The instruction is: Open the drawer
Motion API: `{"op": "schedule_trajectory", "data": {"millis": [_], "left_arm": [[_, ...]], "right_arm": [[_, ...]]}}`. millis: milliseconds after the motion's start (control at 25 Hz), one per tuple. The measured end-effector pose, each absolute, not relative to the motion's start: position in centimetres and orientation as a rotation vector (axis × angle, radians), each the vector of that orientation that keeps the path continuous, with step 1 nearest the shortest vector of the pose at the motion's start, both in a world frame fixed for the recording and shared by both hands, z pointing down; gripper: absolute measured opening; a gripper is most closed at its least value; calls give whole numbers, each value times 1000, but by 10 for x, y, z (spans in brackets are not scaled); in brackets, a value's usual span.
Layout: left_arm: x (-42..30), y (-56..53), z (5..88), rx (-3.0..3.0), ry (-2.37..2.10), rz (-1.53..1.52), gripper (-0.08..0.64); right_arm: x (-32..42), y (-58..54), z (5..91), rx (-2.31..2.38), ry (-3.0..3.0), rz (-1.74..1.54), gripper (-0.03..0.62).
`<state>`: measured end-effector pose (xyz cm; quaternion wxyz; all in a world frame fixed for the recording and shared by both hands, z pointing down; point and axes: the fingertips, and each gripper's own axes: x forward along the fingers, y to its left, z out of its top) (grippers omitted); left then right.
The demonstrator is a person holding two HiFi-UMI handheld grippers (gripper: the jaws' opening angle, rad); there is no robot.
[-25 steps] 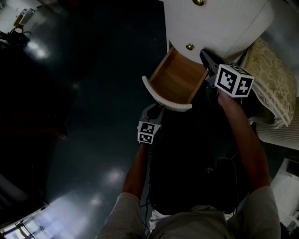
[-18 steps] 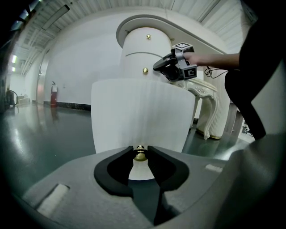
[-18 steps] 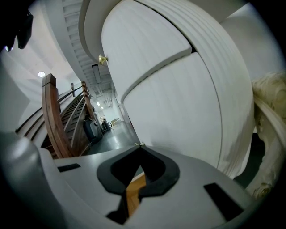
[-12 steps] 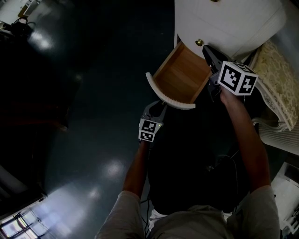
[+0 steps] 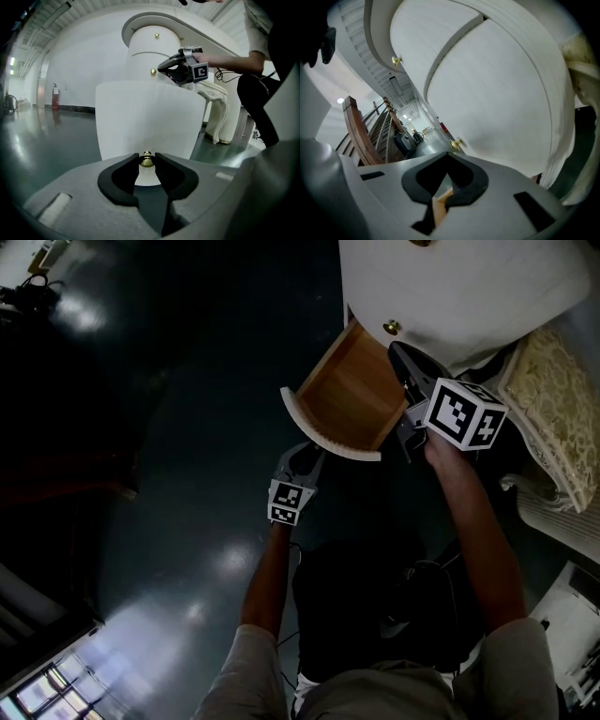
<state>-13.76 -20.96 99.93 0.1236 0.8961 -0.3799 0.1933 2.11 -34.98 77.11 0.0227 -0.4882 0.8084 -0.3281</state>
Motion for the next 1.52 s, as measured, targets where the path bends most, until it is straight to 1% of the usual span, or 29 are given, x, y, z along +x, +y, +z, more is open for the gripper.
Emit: {"op": "schedule_trajectory", "data": {"millis": [160, 280, 520, 680, 840, 1000, 1160, 1280, 1520], "left_arm": [[-151, -195, 1000, 2464, -1099, 671, 109], [-159, -172, 984, 2404, -1033, 794, 110], [-158, -163, 892, 2334, -992, 905, 110], [-142, -157, 820, 2276, -1009, 868, 110], [-128, -149, 753, 2284, -980, 862, 110], [-118, -131, 684, 2249, -987, 872, 110], [-107, -112, 610, 2254, -980, 869, 109], [-97, -105, 558, 2243, -1010, 837, 110], [-76, -62, 467, 2226, -1025, 795, 110]], "right_arm": [[-1, -330, 767, -1364, 2355, -1210, 14], [-15, -314, 765, -1313, 2421, -1202, 14], [-11, -279, 766, -1432, 2590, -1139, 14], [-5, -207, 761, -1590, 2720, -1117, 14], [8, -152, 688, -1636, 2659, -1182, 15], [25, -136, 636, -1713, 2687, -1243, 14], [43, -126, 581, -1829, 2743, -1208, 14], [52, -116, 538, -1837, 2796, -1185, 14], [56, -76, 463, -1785, 2812, -1267, 14]]}}
